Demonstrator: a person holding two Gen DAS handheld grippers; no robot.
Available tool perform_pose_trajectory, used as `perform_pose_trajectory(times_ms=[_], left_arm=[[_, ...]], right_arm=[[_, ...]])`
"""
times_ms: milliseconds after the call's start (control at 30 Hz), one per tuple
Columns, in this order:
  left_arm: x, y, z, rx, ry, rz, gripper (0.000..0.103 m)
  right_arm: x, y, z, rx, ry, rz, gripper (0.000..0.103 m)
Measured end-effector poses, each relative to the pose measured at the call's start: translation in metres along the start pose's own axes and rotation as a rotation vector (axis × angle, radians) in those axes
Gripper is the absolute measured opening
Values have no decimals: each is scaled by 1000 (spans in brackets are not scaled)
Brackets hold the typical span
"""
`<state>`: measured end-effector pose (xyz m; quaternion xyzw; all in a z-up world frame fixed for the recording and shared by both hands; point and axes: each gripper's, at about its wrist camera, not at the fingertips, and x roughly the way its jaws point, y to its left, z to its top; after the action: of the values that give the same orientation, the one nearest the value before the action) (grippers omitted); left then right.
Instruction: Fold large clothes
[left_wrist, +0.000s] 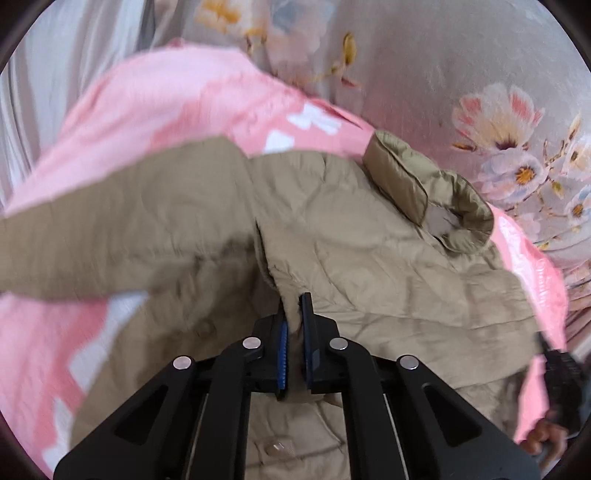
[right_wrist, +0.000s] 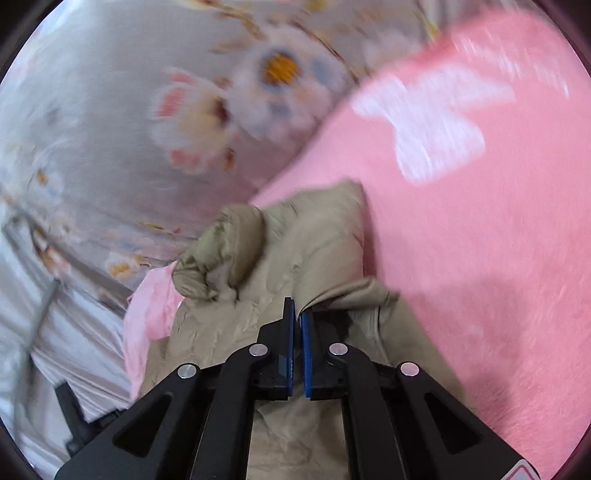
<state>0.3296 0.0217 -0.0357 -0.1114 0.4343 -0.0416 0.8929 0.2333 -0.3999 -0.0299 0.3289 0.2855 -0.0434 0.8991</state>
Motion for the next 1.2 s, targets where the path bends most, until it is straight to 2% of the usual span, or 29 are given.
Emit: perform_pose_trajectory(times_ms=[67, 133, 200, 400, 467, 567, 600, 667, 733, 833, 933, 1000, 1100, 1200], left_arm=[[16, 1, -6, 17, 19, 36, 6], [40, 5, -17, 20, 71, 56, 6], [51, 6, -27, 39, 62, 68, 6], [58, -8, -38, 132, 0, 146, 8], [58, -13, -42, 160, -22, 173, 8], [57, -12, -44, 157, -40, 166, 9], [56, -8, -43, 141, -43, 148, 9], [54, -5, -44, 121, -50, 125, 10], [53, -4, -45, 110, -57, 120, 12], [52, -3, -46, 107, -64, 129, 16], [49, 3, -47, 81, -71, 99, 19], [49, 7, -47, 59, -72, 72, 19], [49, 7, -47, 60, -73, 65, 21], [49, 6, -47, 69, -74, 59, 25]], right_arm=[[17, 0, -6, -48, 47, -75, 4], [41, -9, -18, -56, 123, -152, 4], [50, -22, -28, -30, 162, -159, 3], [55, -20, -34, -80, 169, -204, 2], [52, -18, -36, -83, 165, -208, 6], [20, -8, -49, -84, 124, -269, 17], [5, -1, -55, -97, 95, -286, 17], [-13, 19, -64, -163, 56, -284, 17], [-19, 58, -73, -275, 56, -236, 17], [-2, 110, -86, -420, 91, -147, 16], [33, 139, -99, -475, 160, -111, 15], [53, 146, -110, -479, 207, -105, 13], [77, 142, -130, -509, 246, -154, 13], [82, 137, -139, -504, 241, -164, 12]])
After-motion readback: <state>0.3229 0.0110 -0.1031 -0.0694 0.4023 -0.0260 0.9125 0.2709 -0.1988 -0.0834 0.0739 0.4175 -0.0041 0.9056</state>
